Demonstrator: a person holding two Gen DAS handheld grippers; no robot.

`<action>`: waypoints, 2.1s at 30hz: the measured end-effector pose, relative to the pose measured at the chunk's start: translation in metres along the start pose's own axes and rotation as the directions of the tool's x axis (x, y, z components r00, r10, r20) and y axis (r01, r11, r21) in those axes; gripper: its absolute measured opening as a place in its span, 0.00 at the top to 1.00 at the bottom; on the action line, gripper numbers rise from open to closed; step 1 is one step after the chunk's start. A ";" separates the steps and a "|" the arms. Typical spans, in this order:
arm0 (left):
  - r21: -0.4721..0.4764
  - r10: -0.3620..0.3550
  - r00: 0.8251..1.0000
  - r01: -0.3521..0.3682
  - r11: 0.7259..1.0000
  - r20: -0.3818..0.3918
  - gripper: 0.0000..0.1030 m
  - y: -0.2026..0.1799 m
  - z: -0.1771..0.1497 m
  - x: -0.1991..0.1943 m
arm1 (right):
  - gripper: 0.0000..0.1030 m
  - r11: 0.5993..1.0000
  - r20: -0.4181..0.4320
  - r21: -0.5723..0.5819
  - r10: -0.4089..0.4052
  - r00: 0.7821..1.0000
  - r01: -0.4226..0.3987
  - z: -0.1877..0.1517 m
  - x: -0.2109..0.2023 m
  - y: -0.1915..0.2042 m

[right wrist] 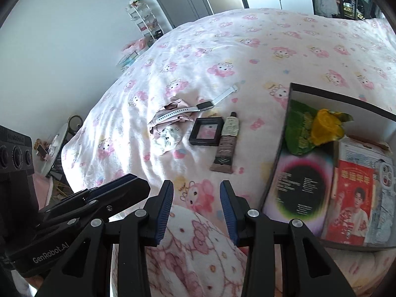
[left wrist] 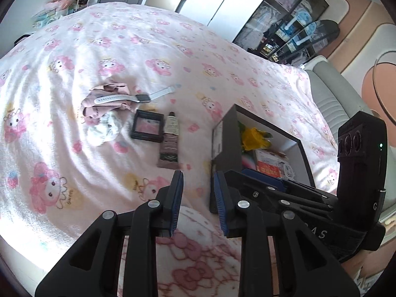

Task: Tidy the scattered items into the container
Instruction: 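Withdraw the right gripper from the box toward the white plush toy, then grasp the white plush toy with the right gripper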

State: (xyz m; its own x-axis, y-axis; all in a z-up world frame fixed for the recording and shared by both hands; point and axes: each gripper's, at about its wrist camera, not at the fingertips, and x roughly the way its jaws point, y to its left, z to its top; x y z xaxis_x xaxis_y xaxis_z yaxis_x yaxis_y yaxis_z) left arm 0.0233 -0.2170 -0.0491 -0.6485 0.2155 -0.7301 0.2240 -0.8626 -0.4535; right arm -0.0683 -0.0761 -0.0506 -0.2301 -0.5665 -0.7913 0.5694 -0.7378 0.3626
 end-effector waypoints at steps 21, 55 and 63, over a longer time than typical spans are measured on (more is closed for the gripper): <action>-0.216 0.140 0.988 -0.151 0.965 -0.064 0.64 0.148 0.032 0.087 | 0.66 1.000 -0.300 0.018 0.022 0.954 -0.018 0.070 0.168 0.005; -0.449 -0.031 0.998 0.001 0.893 -0.058 0.89 0.194 0.024 0.100 | 0.62 0.991 -0.390 -0.085 0.061 0.919 -0.102 0.111 0.215 0.034; -0.471 0.002 0.998 -0.032 0.881 -0.064 0.85 0.196 0.027 0.129 | 0.68 0.978 -0.412 0.069 0.207 0.887 -0.197 0.126 0.260 0.010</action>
State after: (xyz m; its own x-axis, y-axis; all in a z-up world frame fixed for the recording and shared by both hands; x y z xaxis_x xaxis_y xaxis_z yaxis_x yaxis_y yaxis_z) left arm -0.0359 -0.3708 -0.2190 -0.6001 0.2429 -0.7621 0.5608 -0.5516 -0.6174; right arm -0.2218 -0.2769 -0.1907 0.2387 -0.5048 -0.8296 0.5481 -0.6352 0.5442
